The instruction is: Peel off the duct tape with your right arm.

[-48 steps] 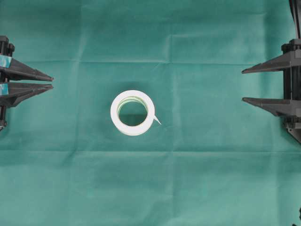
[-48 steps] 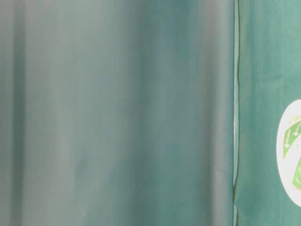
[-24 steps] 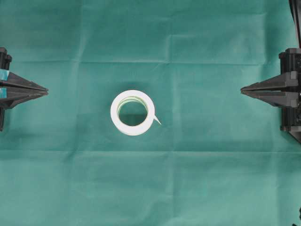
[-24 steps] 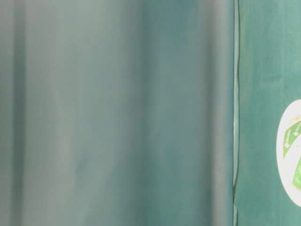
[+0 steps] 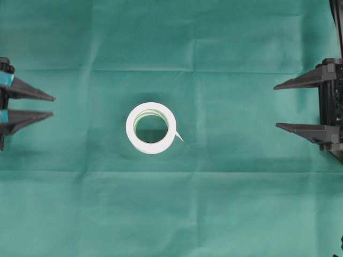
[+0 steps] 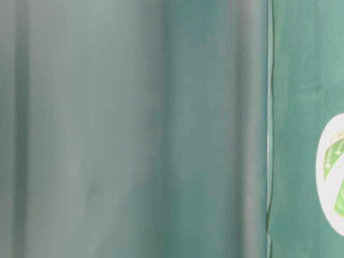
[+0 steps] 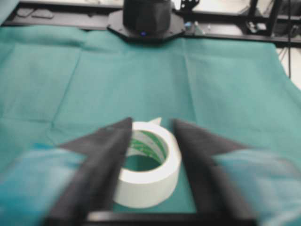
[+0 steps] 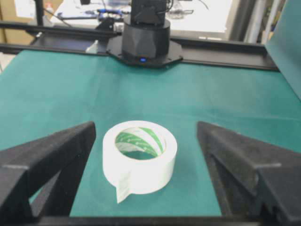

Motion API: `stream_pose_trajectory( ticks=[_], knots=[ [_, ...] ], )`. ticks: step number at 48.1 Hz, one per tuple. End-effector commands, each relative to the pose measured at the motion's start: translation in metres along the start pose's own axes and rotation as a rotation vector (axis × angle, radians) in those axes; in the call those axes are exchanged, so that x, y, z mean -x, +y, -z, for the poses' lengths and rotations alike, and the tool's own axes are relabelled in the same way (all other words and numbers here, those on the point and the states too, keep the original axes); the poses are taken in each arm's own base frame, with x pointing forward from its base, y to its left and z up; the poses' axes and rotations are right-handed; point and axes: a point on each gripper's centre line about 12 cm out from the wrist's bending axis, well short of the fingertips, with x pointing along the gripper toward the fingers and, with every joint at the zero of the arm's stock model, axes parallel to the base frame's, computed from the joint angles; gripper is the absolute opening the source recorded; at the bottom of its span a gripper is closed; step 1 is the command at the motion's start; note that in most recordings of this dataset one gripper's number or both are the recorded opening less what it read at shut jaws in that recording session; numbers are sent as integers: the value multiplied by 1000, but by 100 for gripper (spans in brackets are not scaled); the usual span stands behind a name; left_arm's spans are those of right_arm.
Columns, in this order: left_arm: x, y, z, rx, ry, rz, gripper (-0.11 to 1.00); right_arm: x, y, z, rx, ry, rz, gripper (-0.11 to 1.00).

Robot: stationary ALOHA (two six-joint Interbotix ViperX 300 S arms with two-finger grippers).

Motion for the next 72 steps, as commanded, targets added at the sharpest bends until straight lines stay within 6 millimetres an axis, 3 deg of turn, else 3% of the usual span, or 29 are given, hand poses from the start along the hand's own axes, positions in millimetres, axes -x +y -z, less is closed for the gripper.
stream_pose_trajectory(
  ticks=[1,3,5,15,25,59,72],
  knots=[
    [-1,-1,-4,2,-14,3,60,-3,1,-5,1,-14,-2,84],
    [-1,-1,-5,2,-15,3,72,-3,1,-6,1,-15,-2,84],
    [-2,-1,-5,2,-17,3,76,-3,1,-6,1,-15,-2,84],
    [-7,-1,-11,3,-26,4,74,-5,1,-7,1,-32,-4,83],
    [-26,-1,-13,4,17,1,74,-9,1,-7,1,-38,-4,83],
    [-147,-25,-20,-7,89,68,74,-11,1,-5,10,-24,-6,83],
    [-177,-28,-13,-11,117,67,73,-11,1,-5,8,-26,-7,83]
  ],
)
